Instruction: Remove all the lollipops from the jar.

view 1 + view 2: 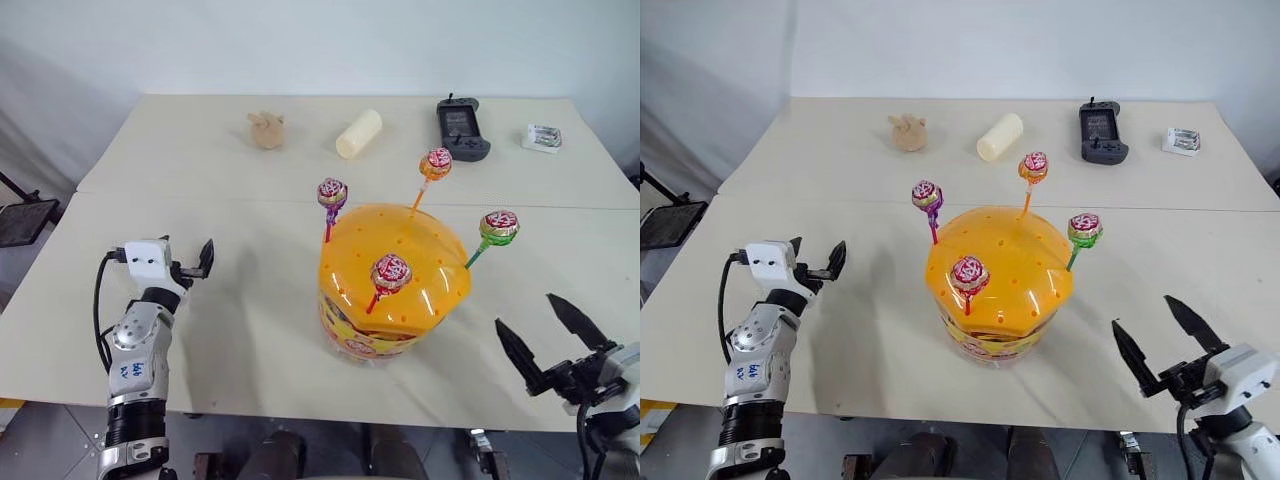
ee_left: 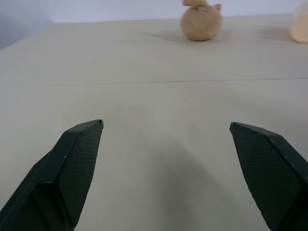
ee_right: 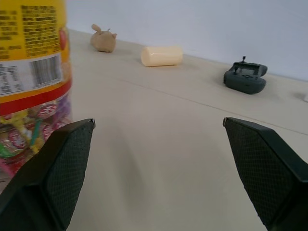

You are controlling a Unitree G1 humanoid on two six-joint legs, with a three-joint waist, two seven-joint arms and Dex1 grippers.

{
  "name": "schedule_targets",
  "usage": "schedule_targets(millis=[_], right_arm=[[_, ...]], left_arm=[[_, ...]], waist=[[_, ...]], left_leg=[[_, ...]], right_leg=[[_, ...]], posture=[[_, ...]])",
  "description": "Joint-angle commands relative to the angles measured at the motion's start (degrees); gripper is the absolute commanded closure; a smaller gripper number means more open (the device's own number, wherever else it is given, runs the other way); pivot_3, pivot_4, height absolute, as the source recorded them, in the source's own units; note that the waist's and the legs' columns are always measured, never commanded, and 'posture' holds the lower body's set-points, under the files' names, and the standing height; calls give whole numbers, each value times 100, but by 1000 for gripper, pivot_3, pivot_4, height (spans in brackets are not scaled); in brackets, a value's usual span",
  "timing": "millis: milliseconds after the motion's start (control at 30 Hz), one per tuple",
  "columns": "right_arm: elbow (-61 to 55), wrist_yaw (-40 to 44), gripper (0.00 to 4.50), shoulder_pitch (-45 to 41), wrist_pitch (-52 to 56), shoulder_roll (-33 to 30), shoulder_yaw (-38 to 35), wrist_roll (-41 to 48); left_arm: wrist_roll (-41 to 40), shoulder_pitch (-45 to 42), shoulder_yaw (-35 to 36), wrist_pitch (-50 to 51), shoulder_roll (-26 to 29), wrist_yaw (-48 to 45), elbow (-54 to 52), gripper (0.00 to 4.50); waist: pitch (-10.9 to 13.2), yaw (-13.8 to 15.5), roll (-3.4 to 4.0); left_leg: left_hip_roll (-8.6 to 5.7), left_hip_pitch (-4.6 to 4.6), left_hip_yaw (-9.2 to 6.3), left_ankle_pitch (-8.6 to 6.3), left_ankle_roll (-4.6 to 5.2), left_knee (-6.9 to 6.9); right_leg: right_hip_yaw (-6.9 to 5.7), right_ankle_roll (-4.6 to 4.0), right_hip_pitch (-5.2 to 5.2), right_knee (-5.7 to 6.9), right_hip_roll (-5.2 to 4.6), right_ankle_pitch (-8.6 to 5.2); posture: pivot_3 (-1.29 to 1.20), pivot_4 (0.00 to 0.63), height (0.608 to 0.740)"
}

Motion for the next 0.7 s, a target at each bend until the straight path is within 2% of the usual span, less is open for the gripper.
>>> schedule_targets(millis=[33, 167, 267, 300, 400, 467, 600, 700], right_arm=[[-305, 169, 0, 105, -19, -144, -179, 497], [-518, 407, 0, 119, 463, -539, -458, 1430], [-596, 549, 0, -57, 843, -1020, -835, 2135], [-593, 596, 0, -106, 953, -1133, -914, 2309], [-665, 892, 0, -222, 1505, -1616, -1340, 3257], [-762, 1078, 0, -308, 1834, -1857, -1612, 3871], [-932, 1229, 0, -387, 2323, -2188, -2054, 4518], [-1133, 1213, 0, -526, 2657, -2293, -2181, 5057]], left_arm=[[-263, 10, 88, -195, 239, -441, -96, 20], [-1109, 197, 213, -172, 736, -1956, -250, 20], [-2243, 272, 407, 618, 1462, -3591, -325, 20], [-2452, 315, 328, 936, 1814, -4183, -332, 20], [-2765, -98, 517, 1881, 3252, -5569, 679, 20], [-2733, -450, 550, 1946, 3733, -6096, 1411, 20], [-2650, -687, 607, 2020, 4127, -6863, 2228, 20], [-2685, -888, 774, 2076, 4110, -6894, 2564, 20]], waist=[[0, -13, 0], [0, -61, 0], [2, -80, -1], [2, -78, -3], [13, -69, -8], [13, -61, -6], [6, -52, 13], [17, -49, -8]], left_leg=[[0, 0, 0, 0, 0, 0], [6, 0, 0, -3, -1, -3], [15, -1, 4, -10, 0, 0], [18, 0, 3, -12, 1, 2], [27, 2, 0, -16, -1, 1], [28, 3, -7, -23, 9, -5], [25, 6, -2, -27, 8, -6], [30, -7, -4, -32, 8, -7]], right_leg=[[0, 0, 0, 0, 0, 0], [1, -2, -2, -1, 1, -1], [2, -9, -3, -1, 3, 0], [2, -12, -2, 0, 3, -1], [-5, -21, -2, 4, 6, -2], [-9, -28, -6, 7, 24, -3], [-10, -30, 1, -10, 13, -4], [-15, -30, -7, -15, 12, -4]], posture=[[0, 150, 740], [0, 150, 740], [0, 150, 740], [0, 150, 740], [0, 150, 740], [0, 150, 740], [0, 150, 740], [0, 150, 740]])
